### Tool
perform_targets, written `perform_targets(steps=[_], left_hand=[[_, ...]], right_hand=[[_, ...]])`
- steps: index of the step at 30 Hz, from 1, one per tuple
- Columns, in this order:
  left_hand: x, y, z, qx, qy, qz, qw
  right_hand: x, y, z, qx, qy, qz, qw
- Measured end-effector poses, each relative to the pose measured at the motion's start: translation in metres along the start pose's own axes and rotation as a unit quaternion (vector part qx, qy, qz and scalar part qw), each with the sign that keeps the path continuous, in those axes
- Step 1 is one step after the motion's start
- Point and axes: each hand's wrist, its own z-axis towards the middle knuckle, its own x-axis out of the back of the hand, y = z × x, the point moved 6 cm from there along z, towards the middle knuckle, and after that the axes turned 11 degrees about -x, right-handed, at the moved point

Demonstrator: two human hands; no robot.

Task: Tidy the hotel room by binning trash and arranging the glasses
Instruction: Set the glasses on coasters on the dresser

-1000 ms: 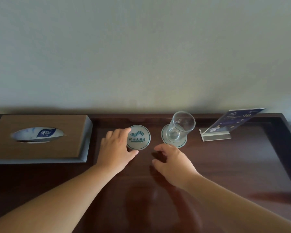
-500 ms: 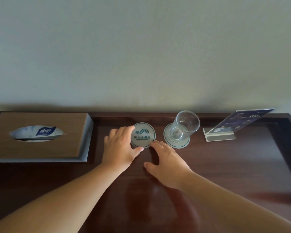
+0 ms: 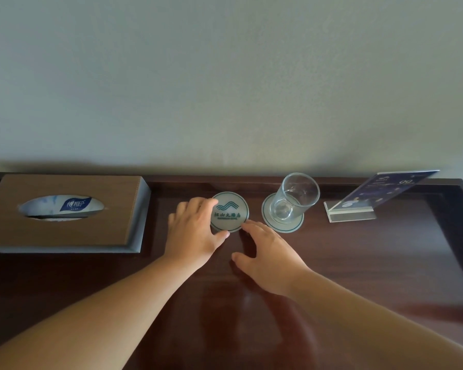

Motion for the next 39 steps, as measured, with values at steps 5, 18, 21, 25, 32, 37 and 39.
perform_targets(steps=[5,18,21,25,32,37,39], left_hand=[[0.015,0.003,-0.006,0.005,-0.01,-0.029,1.0],[0.104,0.065,-0.043,-0.075,0.031,-0.035,0.996],[0.13,0.081,-0.053,-0.101,0.04,-0.024,0.994],[0.169,0.101,-0.061,-0.141,0.055,-0.008,0.988],[0.224,0.133,-0.093,-0.23,0.075,-0.005,0.97],[0.228,0.145,-0.131,-0.279,0.044,-0.01,0.959],[0.229,0.15,-0.144,-0.291,0.039,-0.023,0.956]], right_hand=[[0.013,0.001,-0.011,-0.012,0.011,0.007,1.0],[0.077,-0.033,-0.069,0.062,0.074,0.005,0.995],[0.094,-0.04,-0.095,0.078,0.1,0.009,0.992],[0.12,-0.049,-0.134,0.087,0.155,0.022,0.984],[0.147,-0.068,-0.216,0.053,0.269,0.031,0.961],[0.134,-0.069,-0.27,0.011,0.312,0.025,0.95],[0.127,-0.066,-0.289,-0.007,0.319,0.021,0.947]])
